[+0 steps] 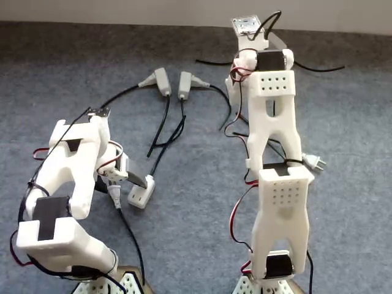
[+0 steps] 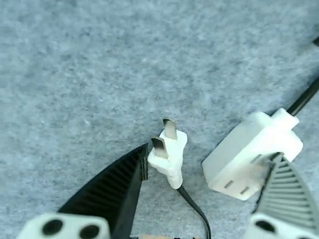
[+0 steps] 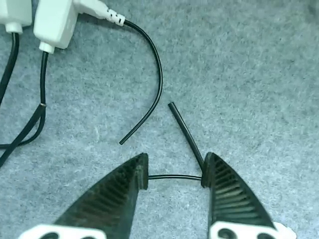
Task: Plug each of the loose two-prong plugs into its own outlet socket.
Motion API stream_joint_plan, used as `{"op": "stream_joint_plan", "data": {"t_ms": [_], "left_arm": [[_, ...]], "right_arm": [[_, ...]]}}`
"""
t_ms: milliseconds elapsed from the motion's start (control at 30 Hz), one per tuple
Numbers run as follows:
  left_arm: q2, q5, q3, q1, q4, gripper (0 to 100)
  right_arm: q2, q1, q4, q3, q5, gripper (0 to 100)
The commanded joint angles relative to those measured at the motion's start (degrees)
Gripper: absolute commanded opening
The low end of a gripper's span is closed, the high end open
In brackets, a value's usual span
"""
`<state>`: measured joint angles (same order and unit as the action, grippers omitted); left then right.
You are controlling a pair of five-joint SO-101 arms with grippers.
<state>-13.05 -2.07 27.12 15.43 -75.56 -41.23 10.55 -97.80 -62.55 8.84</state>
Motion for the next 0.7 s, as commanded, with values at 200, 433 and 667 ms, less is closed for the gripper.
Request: {"op": "stream_joint_plan", "data": {"t_ms": [200,433,667], "left_arm": [[-0.13,0.09,0.66,1.01,0.79,33],[-0.13,-1.58,0.75,-2.95,0.79,21],[-0.04,-2.11,0.57,-4.44,0.79,12]], "right_arm": [[1.36,-0.66,0.22,-3.12,-0.44,18.4],[1.27,-0.66,-1.63,-5.85,-0.44,18.4],[1.19,-0.66,-1.71,-5.85,-0.44,18.4]]}}
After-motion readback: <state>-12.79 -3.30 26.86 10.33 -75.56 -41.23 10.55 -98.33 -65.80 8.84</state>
